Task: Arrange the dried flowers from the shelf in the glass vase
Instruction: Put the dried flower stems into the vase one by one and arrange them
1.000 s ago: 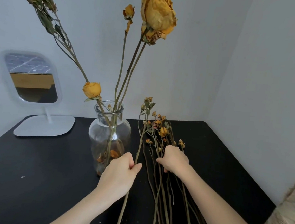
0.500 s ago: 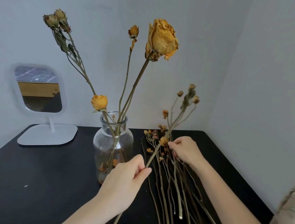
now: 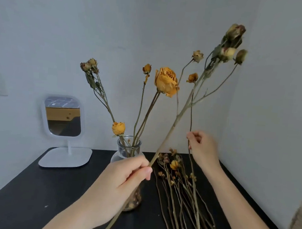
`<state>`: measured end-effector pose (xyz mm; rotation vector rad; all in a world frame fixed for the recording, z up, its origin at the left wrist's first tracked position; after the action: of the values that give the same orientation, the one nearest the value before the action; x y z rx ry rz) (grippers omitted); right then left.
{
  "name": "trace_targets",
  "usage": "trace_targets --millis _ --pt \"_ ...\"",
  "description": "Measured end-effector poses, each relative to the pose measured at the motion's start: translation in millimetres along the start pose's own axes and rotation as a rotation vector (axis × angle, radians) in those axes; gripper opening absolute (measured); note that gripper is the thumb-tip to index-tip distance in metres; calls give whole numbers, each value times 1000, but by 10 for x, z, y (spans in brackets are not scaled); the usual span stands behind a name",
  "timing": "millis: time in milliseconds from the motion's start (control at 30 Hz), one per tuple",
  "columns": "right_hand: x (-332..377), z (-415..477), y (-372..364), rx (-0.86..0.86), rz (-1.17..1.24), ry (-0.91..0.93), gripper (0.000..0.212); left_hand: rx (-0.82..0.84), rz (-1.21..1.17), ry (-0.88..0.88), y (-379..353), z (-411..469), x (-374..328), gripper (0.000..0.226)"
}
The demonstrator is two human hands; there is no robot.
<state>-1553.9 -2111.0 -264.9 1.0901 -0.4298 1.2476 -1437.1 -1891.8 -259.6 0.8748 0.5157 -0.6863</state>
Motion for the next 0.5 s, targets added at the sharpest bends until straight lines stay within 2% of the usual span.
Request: trace_targets --millis 200,300,367,500 --pt "274 -32 -45 -12 24 40 15 85 -64 -48 226 59 -218 27" --pt "343 -37 -52 -23 42 38 15 81 -169 -65 343 176 -313 26" --pt "393 -23 -38 -39 66 34 14 -4 -230 -52 507 308 -328 26" --pt "531 17 -9 -58 79 72 12 -269 -187 -38 962 647 -311 32"
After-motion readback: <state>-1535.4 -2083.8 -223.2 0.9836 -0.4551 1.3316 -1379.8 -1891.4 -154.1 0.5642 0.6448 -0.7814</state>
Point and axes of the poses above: each hand's wrist, its own z-axis towards the middle knuckle, its own y-axis out of the back of the hand, x = y × z, the point moved 4 cm from there along z, towards the middle knuckle, and after that the axes turned 3 degrees about -z, right-handed, at the moved point
